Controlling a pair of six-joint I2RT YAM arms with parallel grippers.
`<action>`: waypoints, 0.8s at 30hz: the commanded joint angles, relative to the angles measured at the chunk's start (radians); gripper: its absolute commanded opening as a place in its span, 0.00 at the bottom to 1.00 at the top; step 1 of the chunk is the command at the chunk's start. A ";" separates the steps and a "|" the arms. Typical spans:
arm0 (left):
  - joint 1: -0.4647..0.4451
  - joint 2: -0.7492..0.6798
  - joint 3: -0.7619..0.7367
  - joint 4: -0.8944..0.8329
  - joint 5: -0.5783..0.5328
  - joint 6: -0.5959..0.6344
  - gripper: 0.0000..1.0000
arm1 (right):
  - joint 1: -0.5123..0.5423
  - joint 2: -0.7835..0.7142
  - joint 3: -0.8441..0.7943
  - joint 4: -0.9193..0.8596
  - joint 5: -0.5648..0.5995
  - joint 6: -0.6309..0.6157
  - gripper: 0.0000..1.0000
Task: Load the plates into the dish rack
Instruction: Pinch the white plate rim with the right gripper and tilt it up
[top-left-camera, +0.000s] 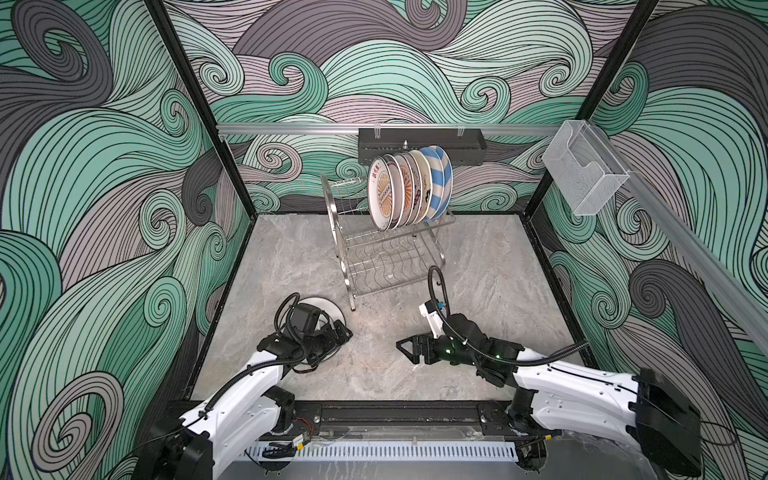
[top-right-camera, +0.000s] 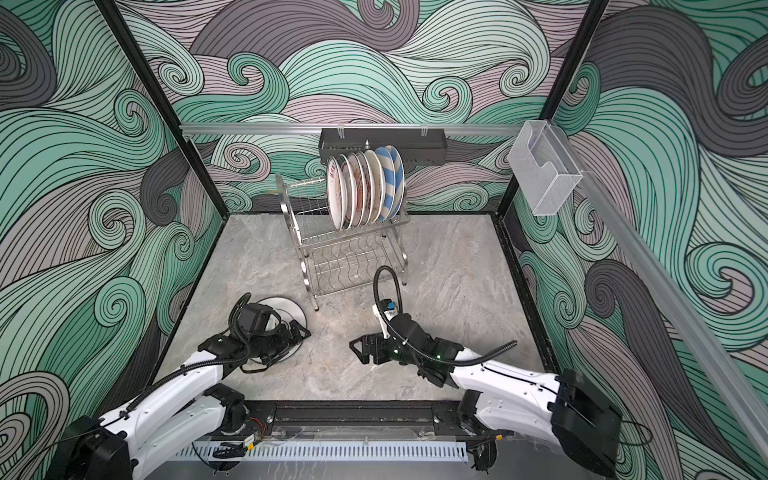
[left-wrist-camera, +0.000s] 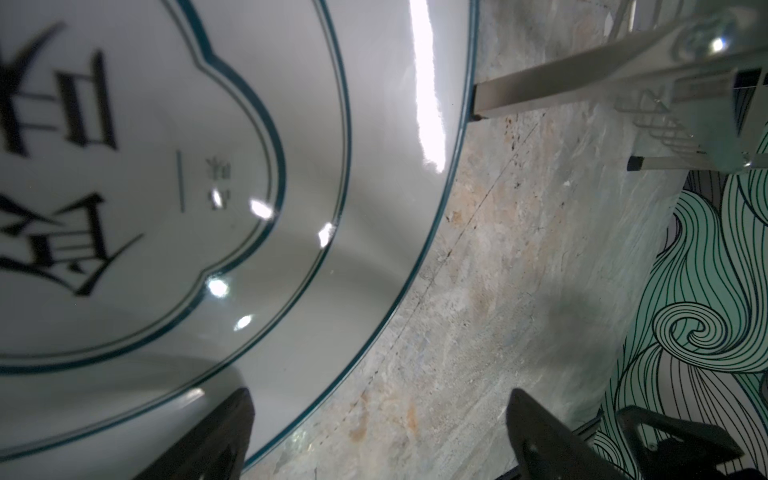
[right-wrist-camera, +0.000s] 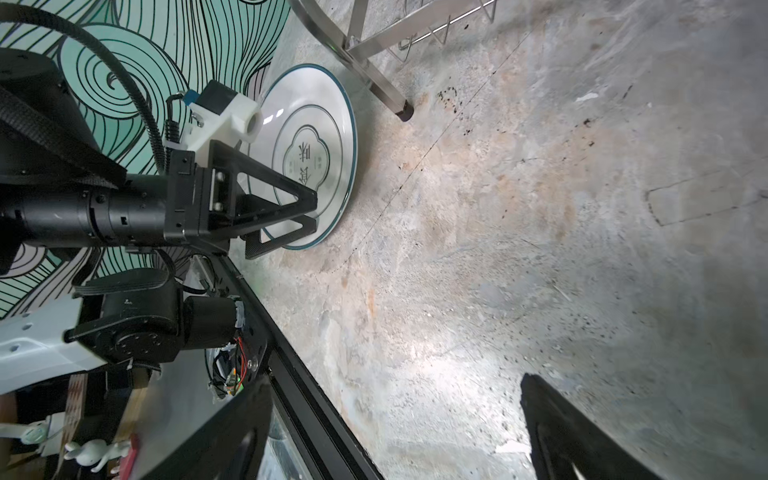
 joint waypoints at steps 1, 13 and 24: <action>-0.013 -0.019 0.016 -0.067 0.001 -0.019 0.98 | 0.019 0.055 0.022 0.162 0.014 0.052 0.92; -0.035 -0.089 0.001 -0.081 0.045 -0.022 0.98 | 0.115 0.354 0.084 0.414 0.100 0.189 0.90; -0.056 -0.178 0.125 -0.219 0.006 0.057 0.99 | 0.164 0.610 0.284 0.390 0.085 0.238 0.84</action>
